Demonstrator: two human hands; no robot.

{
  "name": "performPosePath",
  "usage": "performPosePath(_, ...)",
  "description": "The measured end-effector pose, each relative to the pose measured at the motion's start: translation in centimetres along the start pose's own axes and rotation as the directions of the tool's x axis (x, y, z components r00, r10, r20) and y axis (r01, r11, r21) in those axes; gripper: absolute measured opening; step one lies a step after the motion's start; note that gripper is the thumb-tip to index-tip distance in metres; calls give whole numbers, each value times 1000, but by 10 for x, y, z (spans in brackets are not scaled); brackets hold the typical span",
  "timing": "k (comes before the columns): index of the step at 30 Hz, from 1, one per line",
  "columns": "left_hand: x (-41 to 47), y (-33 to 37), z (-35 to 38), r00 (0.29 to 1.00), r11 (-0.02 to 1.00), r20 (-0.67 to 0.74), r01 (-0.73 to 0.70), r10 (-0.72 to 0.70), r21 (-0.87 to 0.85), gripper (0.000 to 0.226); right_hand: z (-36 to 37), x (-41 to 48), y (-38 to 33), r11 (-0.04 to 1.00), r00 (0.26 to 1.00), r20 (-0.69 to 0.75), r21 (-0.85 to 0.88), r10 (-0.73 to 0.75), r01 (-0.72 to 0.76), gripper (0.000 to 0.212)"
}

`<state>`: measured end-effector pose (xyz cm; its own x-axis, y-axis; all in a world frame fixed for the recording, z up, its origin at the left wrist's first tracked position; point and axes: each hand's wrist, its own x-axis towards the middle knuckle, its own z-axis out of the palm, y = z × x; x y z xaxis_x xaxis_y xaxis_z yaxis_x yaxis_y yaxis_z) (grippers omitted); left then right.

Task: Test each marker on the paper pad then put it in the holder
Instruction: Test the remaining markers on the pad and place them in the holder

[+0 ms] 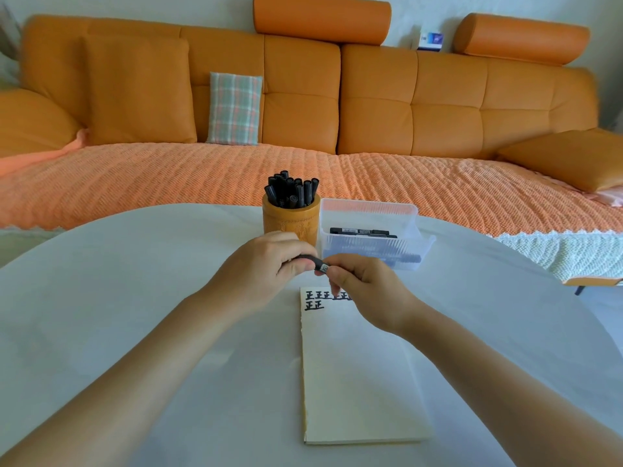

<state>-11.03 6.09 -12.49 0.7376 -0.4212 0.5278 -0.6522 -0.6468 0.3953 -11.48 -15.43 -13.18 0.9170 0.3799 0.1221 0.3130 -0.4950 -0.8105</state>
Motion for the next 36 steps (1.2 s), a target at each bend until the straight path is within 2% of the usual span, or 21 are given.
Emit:
performPosePath(2,3,-2,1,1000,1000,-18,4,-4,25,12,-3,5,-2,995,999,-28,-100,-16,13,17)
performPosePath(4,5,-7,2,998,999,-52,35,-33,27,19,-8,9,-3,984,999,-46,-178,-26,18,14)
performPosePath(7,13,-20,3,971,990,-195,131,-140,-59,34,-13,14,-9,994,984,-178,-103,10,-29,10)
performPosePath(11,24,-37,-1,876,949,-363,295,-317,-116,50,-27,37,-15,1000,927,-374,-14,5,-10,6)
performPosePath(13,30,-44,-4,856,918,-333,374,-396,-131,64,-36,57,-18,1000,885,-464,17,13,-6,7)
performPosePath(17,50,-53,-10,836,848,-156,500,-526,-175,90,-46,98,-31,999,827,-562,35,14,7,9)
performPosePath(20,64,-58,-13,839,829,-44,525,-542,-193,103,-41,123,-41,998,833,-553,48,-3,35,12)
performPosePath(23,70,-61,-10,842,816,22,529,-539,-233,109,-31,138,-48,995,857,-514,99,32,22,8)
performPosePath(25,71,-62,-7,846,808,49,522,-530,-273,109,-26,143,-49,995,877,-479,100,39,10,13)
performPosePath(28,72,-66,-1,858,817,9,491,-513,-303,102,-22,144,-48,997,918,-397,-73,-18,-12,43)
performPosePath(29,73,-67,1,863,824,-19,474,-504,-310,97,-21,145,-49,991,931,-364,-135,-28,-23,47)
performPosePath(31,74,-67,2,874,840,-74,433,-480,-327,89,-19,150,-47,978,942,-335,-201,-18,-53,43)
performPosePath(36,78,-68,1,888,855,-156,348,-432,-383,69,-16,152,-41,973,962,-262,-191,79,-132,31)
